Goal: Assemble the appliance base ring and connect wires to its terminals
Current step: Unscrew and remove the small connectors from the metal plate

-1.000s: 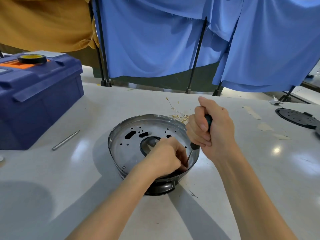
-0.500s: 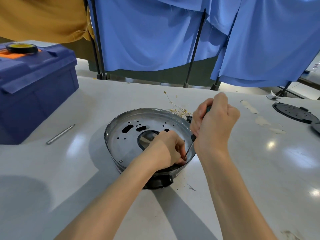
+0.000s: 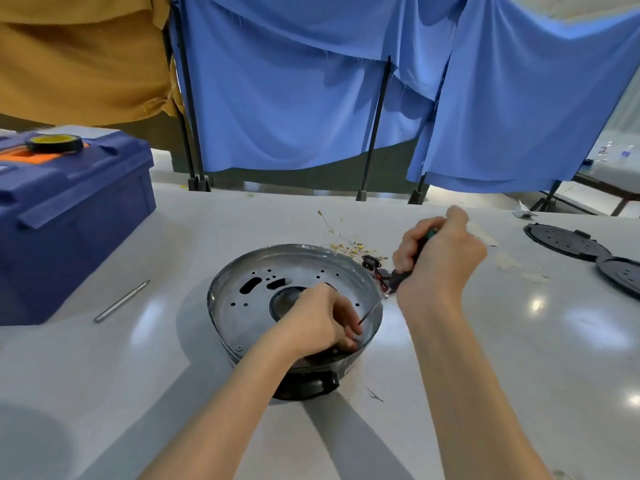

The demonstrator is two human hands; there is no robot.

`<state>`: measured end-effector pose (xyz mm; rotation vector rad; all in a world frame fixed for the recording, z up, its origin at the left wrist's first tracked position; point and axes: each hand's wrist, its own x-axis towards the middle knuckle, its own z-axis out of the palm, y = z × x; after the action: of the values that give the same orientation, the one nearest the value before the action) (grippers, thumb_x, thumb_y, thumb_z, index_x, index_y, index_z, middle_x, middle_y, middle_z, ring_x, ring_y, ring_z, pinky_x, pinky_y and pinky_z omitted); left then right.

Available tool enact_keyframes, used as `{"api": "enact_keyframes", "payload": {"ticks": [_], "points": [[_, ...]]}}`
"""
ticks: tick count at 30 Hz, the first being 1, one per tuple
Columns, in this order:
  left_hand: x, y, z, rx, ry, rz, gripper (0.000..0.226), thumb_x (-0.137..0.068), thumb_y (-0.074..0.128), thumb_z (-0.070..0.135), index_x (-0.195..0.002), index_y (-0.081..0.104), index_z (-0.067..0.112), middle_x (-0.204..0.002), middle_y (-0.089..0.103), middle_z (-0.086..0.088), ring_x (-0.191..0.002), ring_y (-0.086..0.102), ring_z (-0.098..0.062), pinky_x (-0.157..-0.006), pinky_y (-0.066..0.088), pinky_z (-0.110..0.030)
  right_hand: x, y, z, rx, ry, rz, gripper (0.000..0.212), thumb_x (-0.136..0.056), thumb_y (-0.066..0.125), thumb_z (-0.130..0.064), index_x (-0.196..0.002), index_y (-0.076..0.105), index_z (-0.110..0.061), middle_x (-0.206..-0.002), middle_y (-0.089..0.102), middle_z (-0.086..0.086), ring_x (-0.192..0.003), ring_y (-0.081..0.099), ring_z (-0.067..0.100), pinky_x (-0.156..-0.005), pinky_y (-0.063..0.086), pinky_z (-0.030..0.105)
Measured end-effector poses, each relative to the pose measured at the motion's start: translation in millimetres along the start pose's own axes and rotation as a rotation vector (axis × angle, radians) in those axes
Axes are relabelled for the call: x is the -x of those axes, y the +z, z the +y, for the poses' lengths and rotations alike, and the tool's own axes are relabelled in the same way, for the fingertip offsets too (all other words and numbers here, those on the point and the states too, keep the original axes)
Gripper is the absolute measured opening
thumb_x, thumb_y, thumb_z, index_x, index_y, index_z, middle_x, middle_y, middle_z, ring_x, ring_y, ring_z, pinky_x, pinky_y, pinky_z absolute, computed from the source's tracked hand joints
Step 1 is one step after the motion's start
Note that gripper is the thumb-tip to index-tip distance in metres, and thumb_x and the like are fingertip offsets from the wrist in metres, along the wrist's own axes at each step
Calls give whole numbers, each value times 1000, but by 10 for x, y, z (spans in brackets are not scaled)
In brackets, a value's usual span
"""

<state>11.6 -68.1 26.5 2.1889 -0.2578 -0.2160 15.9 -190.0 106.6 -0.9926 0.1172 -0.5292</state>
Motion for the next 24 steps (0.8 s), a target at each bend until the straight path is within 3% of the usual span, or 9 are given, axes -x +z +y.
{"api": "enact_keyframes", "payload": {"ticks": [3,5,7,9,11,15,18,21,24], "points": [[-29,-53,-30,63,-7,-7,26,-69,78,-7,-74,69,17,-67,67,0,-61,61,-7,-60,49,-20,-373,-166,-366,-67,-12,-24,57,-90,50,-37,-38,45,-18,-40,41,0,-32,30,17,-38,23,16],[-49,-75,-39,78,-8,31,27,-70,76,-9,-76,68,16,-66,65,0,-62,61,-9,-59,48,-21,-581,-254,-395,287,4,-81,56,-81,60,-51,-39,51,-16,-42,45,2,-30,28,16,-36,23,16],[-59,-80,-59,77,2,101,26,-69,75,-9,-74,68,16,-65,64,0,-62,60,-11,-62,51,-24,-683,-330,-223,806,41,-244,42,-77,69,-56,-63,62,-17,-51,53,6,-27,28,11,-34,23,16],[-58,-81,-74,40,12,140,24,-68,75,-7,-72,69,16,-63,64,1,-59,60,-8,-64,53,-23,-693,-384,64,1164,132,-484,44,-78,73,-51,-97,58,-15,-55,61,8,-26,28,8,-33,23,15],[-54,-89,-82,-5,15,143,25,-68,75,-6,-71,68,18,-63,64,3,-59,60,-7,-65,54,-25,-645,-407,325,1297,248,-694,42,-82,73,-35,-108,56,-7,-47,59,6,-28,26,11,-34,22,15],[-41,-118,-113,-32,4,132,26,-67,79,-3,-69,67,20,-69,68,0,-58,60,-6,-67,55,-27,-619,-395,514,1309,259,-729,23,-76,53,4,-94,60,15,-40,53,11,-31,23,18,-38,22,18],[-48,-144,-131,-44,-5,141,27,-66,81,-1,-67,67,22,-68,69,1,-58,61,-6,-68,56,-28,-592,-390,502,1268,262,-745,15,-72,50,7,-77,57,19,-42,54,16,-34,26,19,-40,24,21],[-63,-157,-122,-43,-8,131,27,-65,83,2,-65,66,23,-66,68,1,-58,61,-8,-69,56,-30,-576,-404,498,1218,266,-759,17,-72,50,6,-77,56,21,-42,53,18,-33,29,20,-40,26,21],[-60,-170,-106,-47,-19,135,26,-62,88,9,-66,66,22,-64,66,2,-57,60,-8,-66,56,-31,-547,-443,489,1247,292,-795,15,-72,50,2,-66,58,14,-46,60,19,-33,34,21,-39,30,21]]}}
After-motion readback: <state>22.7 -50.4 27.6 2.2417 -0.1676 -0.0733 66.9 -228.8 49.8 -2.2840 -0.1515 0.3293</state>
